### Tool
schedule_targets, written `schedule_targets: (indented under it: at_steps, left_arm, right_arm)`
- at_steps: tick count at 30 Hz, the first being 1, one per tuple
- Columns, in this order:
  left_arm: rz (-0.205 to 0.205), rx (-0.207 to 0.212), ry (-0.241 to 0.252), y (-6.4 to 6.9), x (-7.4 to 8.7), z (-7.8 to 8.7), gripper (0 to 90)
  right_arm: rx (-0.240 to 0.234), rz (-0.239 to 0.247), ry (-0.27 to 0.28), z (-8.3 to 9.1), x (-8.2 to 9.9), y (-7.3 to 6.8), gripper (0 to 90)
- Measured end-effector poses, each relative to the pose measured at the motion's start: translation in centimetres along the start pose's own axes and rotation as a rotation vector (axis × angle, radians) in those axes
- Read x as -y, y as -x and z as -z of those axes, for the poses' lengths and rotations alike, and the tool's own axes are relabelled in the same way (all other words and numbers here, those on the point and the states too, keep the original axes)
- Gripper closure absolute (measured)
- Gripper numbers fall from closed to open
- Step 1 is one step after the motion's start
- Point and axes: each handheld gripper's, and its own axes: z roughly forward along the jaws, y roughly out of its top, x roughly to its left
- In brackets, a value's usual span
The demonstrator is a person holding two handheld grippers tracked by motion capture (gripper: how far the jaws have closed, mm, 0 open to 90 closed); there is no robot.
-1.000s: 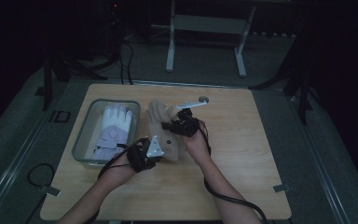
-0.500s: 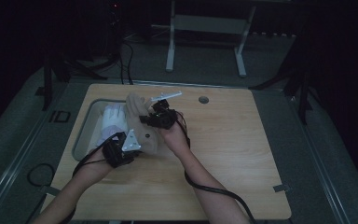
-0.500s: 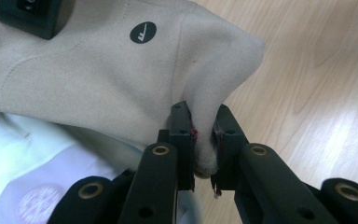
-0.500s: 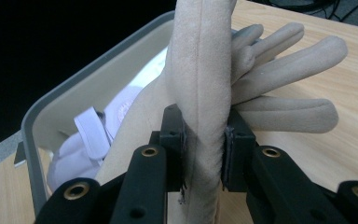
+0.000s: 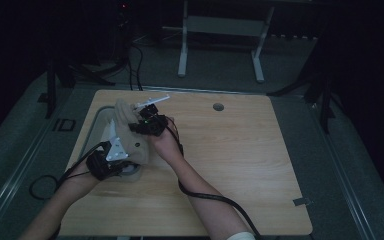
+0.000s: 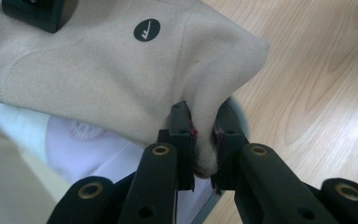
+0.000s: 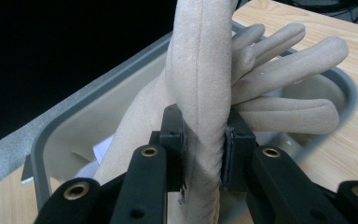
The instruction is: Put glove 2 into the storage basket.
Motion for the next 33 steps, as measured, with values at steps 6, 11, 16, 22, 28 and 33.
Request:
schedule_targets:
  at_steps: [6,11,16,22,28,33]
  left_arm:
    - [0.029,-0.022,-0.016,-1.1,1.6,0.9,82.2]
    - [0.053,-0.033,-0.024,-1.8,2.6,1.0,82.1]
    - [0.073,-0.021,-0.038,-2.3,3.3,0.3,82.1]
    - [0.079,-0.005,-0.050,-2.1,3.4,-0.9,81.8]
    - [0.085,0.011,-0.068,-2.1,3.5,-1.8,81.5]
    - [0.093,0.020,-0.055,-2.2,3.6,-2.0,81.0]
  right_arm:
    - [-0.012,0.029,-0.012,-2.2,-1.0,-1.2,74.2]
    - [-0.025,0.011,-0.026,-3.6,-1.2,-1.2,74.2]
    - [-0.035,0.000,-0.045,-5.1,-0.9,-0.8,74.0]
    - [-0.018,-0.003,-0.072,-5.9,0.0,0.0,73.3]
    - [-0.009,0.007,-0.079,-6.1,0.7,0.3,72.0]
    - [-0.012,0.027,-0.071,-5.9,0.8,0.5,65.5]
